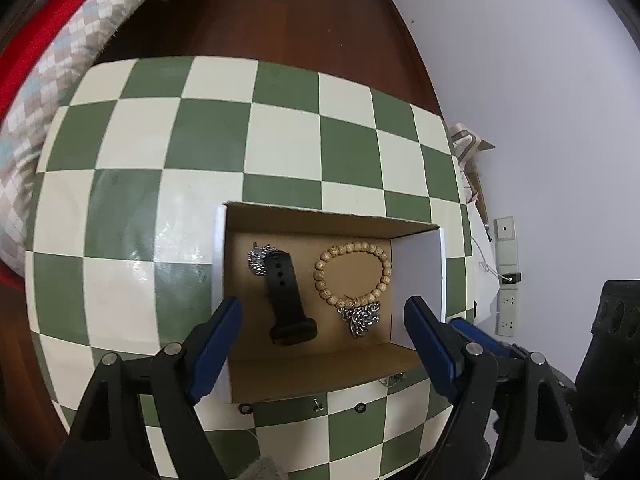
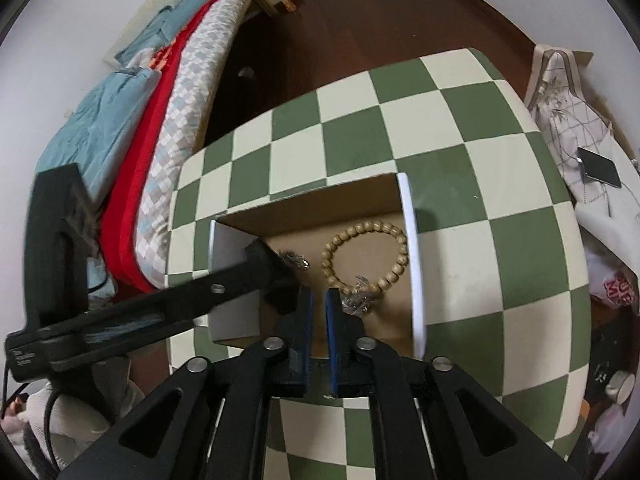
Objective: Organize jewelry
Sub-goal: 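Open both grippers to drop the watch band and chain into the box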
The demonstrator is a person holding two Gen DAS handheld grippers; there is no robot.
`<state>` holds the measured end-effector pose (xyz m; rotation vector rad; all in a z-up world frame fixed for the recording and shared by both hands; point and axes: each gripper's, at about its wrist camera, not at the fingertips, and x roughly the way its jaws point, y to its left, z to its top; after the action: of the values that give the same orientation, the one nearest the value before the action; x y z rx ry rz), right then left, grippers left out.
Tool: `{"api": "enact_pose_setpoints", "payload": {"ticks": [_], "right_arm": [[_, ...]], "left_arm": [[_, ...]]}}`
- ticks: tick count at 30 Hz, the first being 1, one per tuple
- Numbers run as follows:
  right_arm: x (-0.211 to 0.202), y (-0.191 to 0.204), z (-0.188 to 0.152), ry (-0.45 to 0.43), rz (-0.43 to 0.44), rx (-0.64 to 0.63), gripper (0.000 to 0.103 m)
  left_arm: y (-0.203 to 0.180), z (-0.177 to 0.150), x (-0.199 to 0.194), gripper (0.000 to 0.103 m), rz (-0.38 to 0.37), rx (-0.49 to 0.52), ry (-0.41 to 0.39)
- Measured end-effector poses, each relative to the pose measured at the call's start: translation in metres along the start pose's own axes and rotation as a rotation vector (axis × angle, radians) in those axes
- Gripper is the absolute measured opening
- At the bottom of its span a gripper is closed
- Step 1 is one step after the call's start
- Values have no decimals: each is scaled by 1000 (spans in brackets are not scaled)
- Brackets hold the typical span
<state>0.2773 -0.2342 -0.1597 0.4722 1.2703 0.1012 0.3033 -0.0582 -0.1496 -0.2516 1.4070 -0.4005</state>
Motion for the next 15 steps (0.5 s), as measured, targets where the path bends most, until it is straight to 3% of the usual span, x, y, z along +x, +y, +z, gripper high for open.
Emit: {"api": "enact_pose_setpoints", "payload": {"ticks": [2, 4, 7, 9, 11, 15], "right_arm": [[-5, -2, 0, -8, -11, 6, 36], [-11, -1, 0, -22, -33, 1, 41], [-19, 3, -1, -43, -114, -35, 56], [-22, 6, -3, -58, -192, -72, 79], [-22, 8, -7, -69, -275, -105, 93], [-17, 11, -17, -81, -386, -165, 101]], "left_arm": [[0, -1, -7, 89, 34, 14, -23], [2, -4, -17, 101, 94, 32, -64], [6, -12, -31, 101, 187, 55, -141], [9, -22, -39, 101, 258, 68, -193], [13, -29, -43, 102, 295, 71, -222], [14, -49, -47, 102, 383, 96, -269]]}}
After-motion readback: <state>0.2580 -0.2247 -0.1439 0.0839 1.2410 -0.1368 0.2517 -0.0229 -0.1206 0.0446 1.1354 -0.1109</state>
